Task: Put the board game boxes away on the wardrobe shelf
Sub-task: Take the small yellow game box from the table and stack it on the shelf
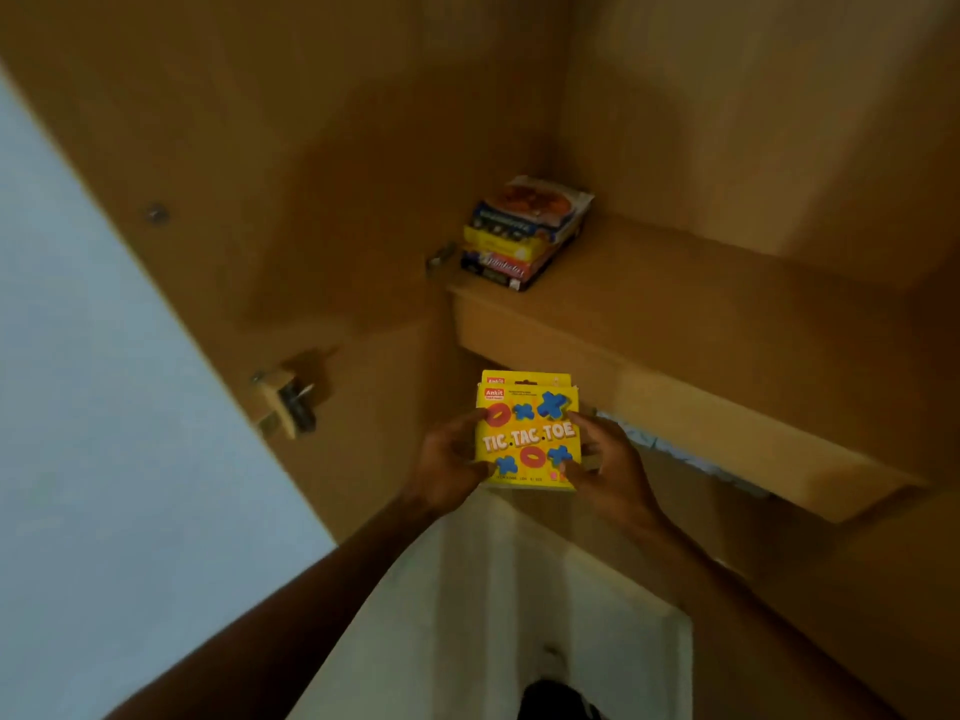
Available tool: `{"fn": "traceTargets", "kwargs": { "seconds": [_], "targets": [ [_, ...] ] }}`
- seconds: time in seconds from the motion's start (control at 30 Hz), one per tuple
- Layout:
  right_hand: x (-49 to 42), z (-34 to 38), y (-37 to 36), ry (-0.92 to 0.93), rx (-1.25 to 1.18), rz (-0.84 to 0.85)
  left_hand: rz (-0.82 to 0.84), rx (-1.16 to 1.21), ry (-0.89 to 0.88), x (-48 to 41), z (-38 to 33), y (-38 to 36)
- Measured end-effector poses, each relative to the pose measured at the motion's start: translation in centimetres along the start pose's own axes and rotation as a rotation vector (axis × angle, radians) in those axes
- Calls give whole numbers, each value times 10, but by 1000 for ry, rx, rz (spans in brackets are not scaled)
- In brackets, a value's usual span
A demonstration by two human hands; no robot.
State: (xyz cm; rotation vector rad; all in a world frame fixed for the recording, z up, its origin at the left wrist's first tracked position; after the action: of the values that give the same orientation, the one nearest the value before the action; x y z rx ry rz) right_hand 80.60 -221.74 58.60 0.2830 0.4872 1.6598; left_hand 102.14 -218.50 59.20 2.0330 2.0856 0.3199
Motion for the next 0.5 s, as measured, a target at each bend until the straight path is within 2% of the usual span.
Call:
{"fn": "traceTargets", "kwargs": {
  "seconds": [0.07,0.23,0.5],
  "targets": [
    [-47,-9,23,24,28,-80,5,-16,-20,-63,-7,-10],
    [-170,-8,69,85,-5,-152,-14,-79,-131,-196,-50,-20],
    [-330,14,123,203,34,-205,-125,-177,-235,-353,-118,-26]
  ]
}}
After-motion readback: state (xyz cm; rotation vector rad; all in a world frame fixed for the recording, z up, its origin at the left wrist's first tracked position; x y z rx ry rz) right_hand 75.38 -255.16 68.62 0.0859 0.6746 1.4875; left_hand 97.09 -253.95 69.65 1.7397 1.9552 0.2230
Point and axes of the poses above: each hand's wrist, its own x-axis away from the middle knuckle, its own y-axis out of the back of the hand, z = x × y, the point moved 7 cm from there along -x, towards the middle knuckle, and after that the axes turned 4 degrees about -y, right-handed, at the moved point
